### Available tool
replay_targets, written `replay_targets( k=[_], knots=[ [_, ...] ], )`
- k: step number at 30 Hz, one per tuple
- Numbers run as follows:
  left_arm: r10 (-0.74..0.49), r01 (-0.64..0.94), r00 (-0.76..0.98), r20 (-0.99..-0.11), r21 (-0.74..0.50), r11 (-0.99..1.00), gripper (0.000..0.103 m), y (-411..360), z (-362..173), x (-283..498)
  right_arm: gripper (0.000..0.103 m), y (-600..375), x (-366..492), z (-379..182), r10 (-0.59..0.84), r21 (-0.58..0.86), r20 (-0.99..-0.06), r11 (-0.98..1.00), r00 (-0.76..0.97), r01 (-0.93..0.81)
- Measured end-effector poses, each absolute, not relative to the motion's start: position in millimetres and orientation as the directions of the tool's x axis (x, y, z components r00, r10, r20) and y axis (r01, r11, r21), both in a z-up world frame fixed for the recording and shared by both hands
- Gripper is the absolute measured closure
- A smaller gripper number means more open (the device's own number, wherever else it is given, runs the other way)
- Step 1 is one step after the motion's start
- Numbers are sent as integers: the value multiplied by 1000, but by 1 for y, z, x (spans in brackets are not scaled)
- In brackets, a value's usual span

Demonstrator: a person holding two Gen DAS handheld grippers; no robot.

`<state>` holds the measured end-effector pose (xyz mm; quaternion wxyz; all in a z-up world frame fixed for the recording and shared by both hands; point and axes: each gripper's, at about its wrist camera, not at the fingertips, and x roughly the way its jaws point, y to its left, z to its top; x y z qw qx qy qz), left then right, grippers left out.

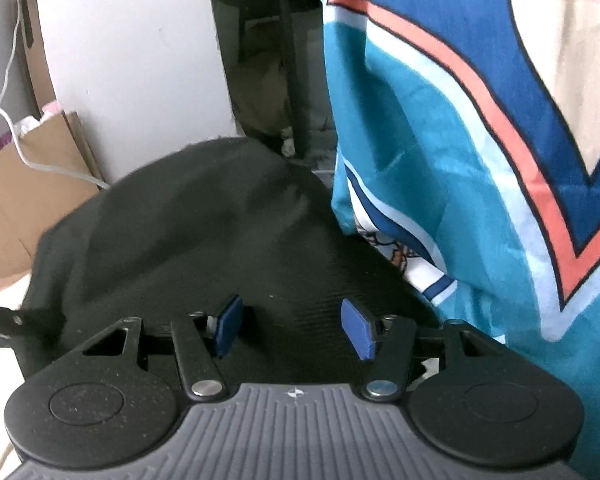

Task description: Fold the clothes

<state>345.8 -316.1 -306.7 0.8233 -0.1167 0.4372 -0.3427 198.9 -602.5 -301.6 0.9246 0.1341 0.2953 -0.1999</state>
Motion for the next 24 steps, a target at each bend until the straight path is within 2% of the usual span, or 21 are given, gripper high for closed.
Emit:
replay_targets(
  k=[5,13,17,21,24],
  knots=[
    [-664,473,385,-641,-481,738,53,-315,-304,343,42,-602,197,-304,-366,58,-608,865,705,499],
    [-671,475,362,-647,-491,730,52,-317,-309,349,43,-608,197,-314,-407,14,-646,840,646,542],
    [-673,457,353,-650,-508,731,51,-316,-311,351,61,-614,191,-316,-426,5,-668,817,610,577],
    [-662,448,356,-660,-501,741,48,-314,-306,348,62,-607,181,-315,-410,10,-673,827,615,562],
    [-635,470,369,-679,-453,758,43,-315,-300,341,62,-602,171,-310,-350,69,-674,847,651,527]
  ],
)
